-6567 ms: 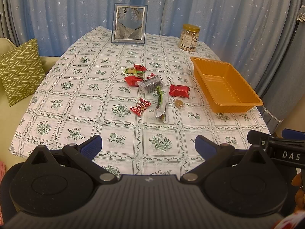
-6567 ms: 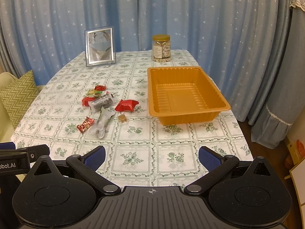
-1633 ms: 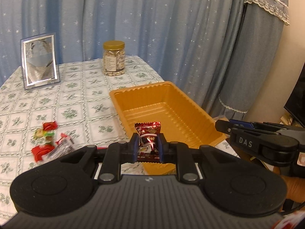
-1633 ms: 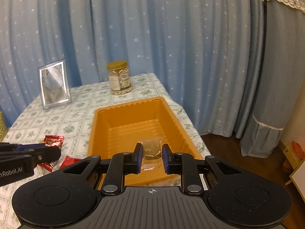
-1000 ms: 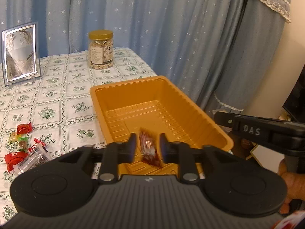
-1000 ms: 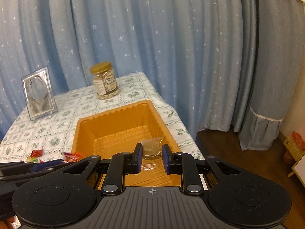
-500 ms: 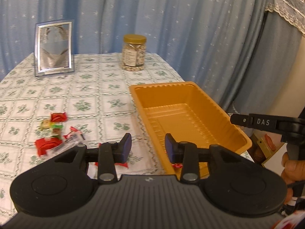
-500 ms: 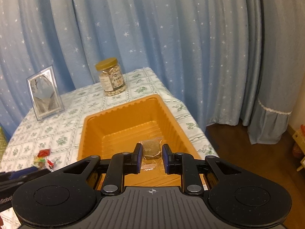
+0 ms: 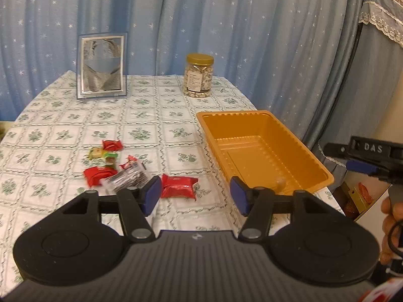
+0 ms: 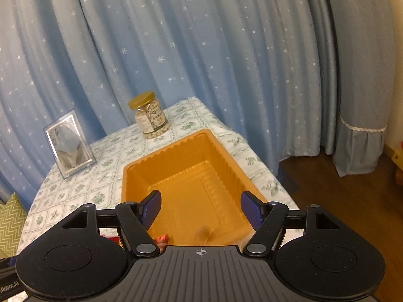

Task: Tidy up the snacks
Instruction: 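Open the right tool to drop the caramel cube into the tray, then move both open tools back toward the remaining snacks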

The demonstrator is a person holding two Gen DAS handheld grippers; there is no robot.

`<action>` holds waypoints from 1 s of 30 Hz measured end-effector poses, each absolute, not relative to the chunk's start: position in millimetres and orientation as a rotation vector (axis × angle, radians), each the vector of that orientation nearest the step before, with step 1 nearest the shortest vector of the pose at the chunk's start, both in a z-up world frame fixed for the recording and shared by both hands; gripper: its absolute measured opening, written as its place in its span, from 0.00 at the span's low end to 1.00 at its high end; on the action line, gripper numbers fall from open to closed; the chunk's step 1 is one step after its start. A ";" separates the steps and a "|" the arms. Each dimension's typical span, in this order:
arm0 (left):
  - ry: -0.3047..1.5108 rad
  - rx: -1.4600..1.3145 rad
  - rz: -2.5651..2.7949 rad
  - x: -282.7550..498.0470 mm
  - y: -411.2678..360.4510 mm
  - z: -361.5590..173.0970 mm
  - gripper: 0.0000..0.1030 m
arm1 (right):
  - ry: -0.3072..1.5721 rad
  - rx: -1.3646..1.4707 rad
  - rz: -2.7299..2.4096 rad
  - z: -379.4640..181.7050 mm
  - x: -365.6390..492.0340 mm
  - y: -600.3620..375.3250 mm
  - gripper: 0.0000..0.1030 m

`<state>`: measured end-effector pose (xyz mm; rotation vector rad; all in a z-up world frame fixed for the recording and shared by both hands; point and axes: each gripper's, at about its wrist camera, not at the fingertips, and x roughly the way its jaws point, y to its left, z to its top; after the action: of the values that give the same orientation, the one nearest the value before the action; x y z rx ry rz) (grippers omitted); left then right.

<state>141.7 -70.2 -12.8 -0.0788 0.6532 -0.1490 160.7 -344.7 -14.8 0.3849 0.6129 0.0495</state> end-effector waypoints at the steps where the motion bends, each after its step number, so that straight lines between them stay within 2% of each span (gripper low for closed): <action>1: 0.650 -0.079 -0.144 135.7 -67.5 -10.7 0.60 | 0.613 0.386 0.051 -13.0 153.1 -342.5 0.68; 12: 0.635 -0.063 -0.099 69.5 -33.6 3.3 0.68 | 0.603 0.340 0.116 3.6 81.2 -296.6 0.68; 30: 0.656 -0.094 -0.007 37.9 12.3 -5.1 0.68 | 0.646 0.225 0.197 -6.2 63.6 -245.0 0.68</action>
<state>37.9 12.3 -5.1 -0.0937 0.6561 -0.0074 63.6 -245.0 -6.2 0.2252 0.6464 0.1970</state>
